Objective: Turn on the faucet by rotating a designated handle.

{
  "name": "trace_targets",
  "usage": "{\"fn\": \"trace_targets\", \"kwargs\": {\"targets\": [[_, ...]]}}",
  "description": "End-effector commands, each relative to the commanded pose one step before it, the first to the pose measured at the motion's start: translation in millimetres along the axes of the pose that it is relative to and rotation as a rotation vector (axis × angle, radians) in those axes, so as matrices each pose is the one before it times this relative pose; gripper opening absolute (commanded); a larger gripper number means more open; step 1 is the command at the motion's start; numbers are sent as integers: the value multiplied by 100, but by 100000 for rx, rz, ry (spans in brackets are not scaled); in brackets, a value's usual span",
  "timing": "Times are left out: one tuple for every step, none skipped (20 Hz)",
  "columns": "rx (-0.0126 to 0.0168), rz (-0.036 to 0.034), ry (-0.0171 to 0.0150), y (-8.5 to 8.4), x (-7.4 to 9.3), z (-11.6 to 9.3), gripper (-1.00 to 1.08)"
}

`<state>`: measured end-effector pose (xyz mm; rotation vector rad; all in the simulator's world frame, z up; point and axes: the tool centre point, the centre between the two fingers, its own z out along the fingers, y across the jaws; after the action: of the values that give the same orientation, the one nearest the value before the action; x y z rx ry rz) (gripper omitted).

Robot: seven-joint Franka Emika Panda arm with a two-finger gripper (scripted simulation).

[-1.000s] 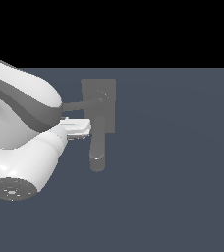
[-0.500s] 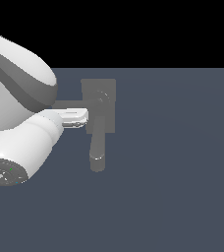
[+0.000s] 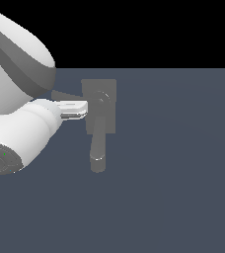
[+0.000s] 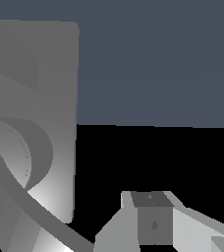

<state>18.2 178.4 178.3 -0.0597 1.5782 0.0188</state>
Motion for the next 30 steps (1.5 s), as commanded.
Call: {"fn": "trace_targets", "kwargs": {"targets": [[76,206,-376,-311,-1079,6,-100],[0,0,0,-120,-362,5,-100],[-12,23,-64,-118,-403,-9,-100],[0,0,0,-120,-362,5,-100],[-13,22,-64,-117,-402,-9,-100],[0,0,0,-120,-361,6,-100],[-14,21,-64,-116,-401,-9,-100],[0,0,0,-119,-360,7,-100],[-15,19,-64,-114,-400,-9,-100],[0,0,0,-119,-359,8,-100],[-17,18,-65,-113,-399,-9,-100],[0,0,0,-118,-359,9,-100],[-19,16,-64,-111,-398,-8,-100],[0,0,0,-118,-358,11,-100],[-22,13,-64,-107,-397,-6,-100],[0,0,0,0,0,0,-100],[214,-326,1470,28,1117,-239,-100],[-10,17,-66,-272,-283,11,-100],[-10,17,-66,-272,-284,11,-100],[-14,24,-94,-272,-301,4,-100],[-10,17,-66,-273,-284,11,-100],[-10,16,-66,-273,-285,11,-100],[-10,16,-66,-273,-285,12,-100],[-14,23,-94,-273,-302,4,-100],[-10,16,-66,-274,-286,12,-100],[-10,16,-67,-274,-286,12,-100],[-14,22,-94,-274,-303,5,-100],[-10,15,-67,-275,-287,13,-100],[-14,21,-94,-274,-303,6,-100],[-10,14,-67,-275,-287,14,-100]]}}
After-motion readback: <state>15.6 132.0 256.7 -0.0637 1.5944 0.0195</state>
